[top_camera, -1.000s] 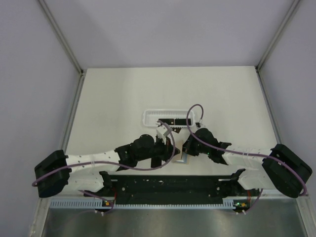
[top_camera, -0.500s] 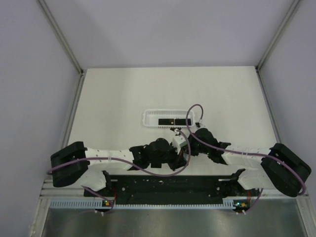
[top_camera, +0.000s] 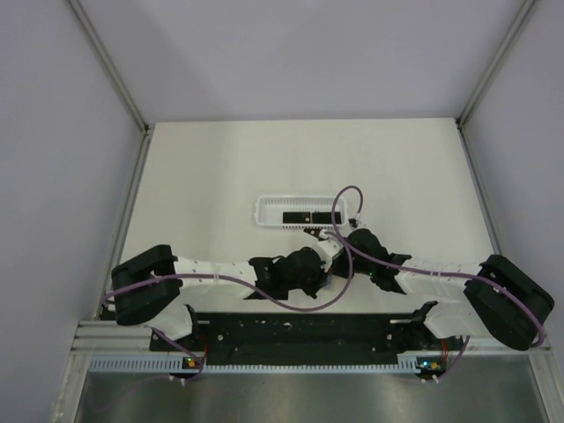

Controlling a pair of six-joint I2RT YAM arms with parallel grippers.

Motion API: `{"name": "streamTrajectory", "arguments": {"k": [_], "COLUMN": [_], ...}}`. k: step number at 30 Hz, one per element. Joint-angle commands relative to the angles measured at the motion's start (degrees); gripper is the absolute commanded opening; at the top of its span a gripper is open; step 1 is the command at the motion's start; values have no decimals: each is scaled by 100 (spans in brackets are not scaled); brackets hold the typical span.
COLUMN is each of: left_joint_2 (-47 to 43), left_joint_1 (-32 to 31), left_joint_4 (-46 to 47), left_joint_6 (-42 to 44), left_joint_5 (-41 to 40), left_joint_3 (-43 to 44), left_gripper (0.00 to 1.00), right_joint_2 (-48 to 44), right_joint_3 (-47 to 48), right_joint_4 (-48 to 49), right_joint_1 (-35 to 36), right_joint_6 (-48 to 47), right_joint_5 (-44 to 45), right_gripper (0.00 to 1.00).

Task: Put the credit cards into the card holder
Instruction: Open the card holder at the center of the board.

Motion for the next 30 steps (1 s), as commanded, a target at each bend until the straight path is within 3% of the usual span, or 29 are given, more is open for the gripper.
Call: {"name": "streamTrajectory", "arguments": {"k": [1,9,15,22,30], "left_joint_2": [-95,-587,-395,-52,388], "left_joint_1": [-5,4,161,636,698], "left_joint_4": [-618,-944,-848,4,786], "left_joint_6": [30,-322,-726,-691,-691], "left_joint_5": [-1244,-2107,-2468,-1986,-1037], "left_joint_3": [158,-132,-299,-220,-237], "left_gripper": [0,0,0,0,0], "right_joint_2": [92,92,48,31,-22], "right_joint_3": [25,-19,-36,-63,-28], "right_joint_4": [-29,-73,-109,-109,-196], "right_joint_1": [-32,-58,-76,-76,-76], "right_joint_6": [-48,-65,-74,-109,-145], "right_joint_5": [135,153,127,83,109], "right_gripper": [0,0,0,0,0]}}
